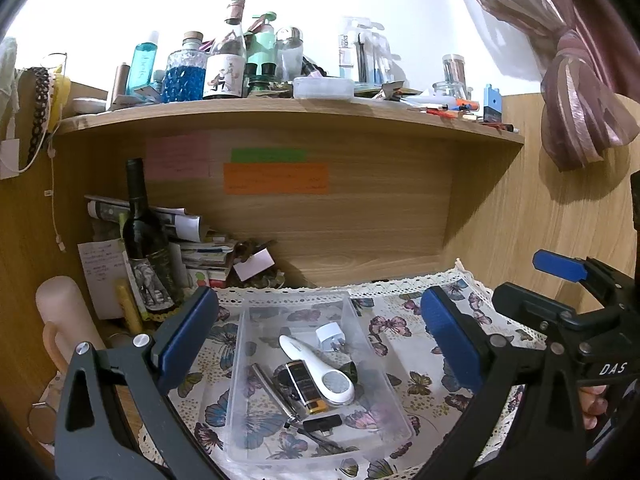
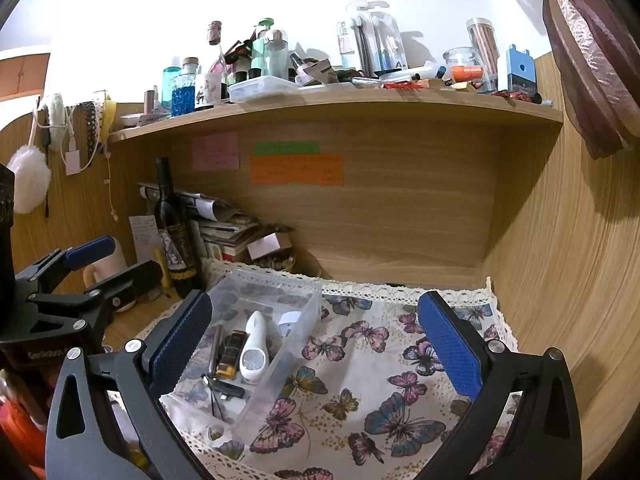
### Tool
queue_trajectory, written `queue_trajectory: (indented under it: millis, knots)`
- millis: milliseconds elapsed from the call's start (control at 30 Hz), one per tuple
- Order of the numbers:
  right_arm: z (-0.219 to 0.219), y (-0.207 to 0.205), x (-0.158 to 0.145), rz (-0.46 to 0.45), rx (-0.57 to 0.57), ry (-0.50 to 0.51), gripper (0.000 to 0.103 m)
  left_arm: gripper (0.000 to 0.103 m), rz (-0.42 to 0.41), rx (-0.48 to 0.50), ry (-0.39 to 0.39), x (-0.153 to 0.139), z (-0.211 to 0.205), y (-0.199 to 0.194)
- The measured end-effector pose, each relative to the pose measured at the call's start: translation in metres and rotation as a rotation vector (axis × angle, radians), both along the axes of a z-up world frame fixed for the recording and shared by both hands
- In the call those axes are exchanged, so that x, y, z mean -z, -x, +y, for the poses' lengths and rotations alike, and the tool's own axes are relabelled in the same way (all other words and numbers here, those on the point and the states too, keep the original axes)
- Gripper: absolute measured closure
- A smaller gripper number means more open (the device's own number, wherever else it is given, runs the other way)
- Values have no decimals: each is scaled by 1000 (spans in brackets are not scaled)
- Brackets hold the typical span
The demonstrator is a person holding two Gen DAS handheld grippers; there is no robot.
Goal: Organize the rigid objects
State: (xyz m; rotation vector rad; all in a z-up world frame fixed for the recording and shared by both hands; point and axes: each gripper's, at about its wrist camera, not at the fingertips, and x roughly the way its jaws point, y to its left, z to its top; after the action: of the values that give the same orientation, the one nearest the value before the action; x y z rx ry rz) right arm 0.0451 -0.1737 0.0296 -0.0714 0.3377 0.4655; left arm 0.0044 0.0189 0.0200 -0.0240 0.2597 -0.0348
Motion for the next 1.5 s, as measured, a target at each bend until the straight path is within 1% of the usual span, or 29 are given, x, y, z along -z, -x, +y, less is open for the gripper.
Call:
queue_trajectory:
  millis: [1133, 1400, 1500]
  knots:
    - [-1, -5, 5, 18, 11, -9, 0, 0, 7, 1, -1, 4, -2, -4]
    - [-2, -6, 4, 20, 7, -9, 0, 0, 22, -1, 16, 7, 0, -10]
    - [-2, -7, 5, 22, 14, -9, 0, 0, 41, 5, 25, 8, 1, -13]
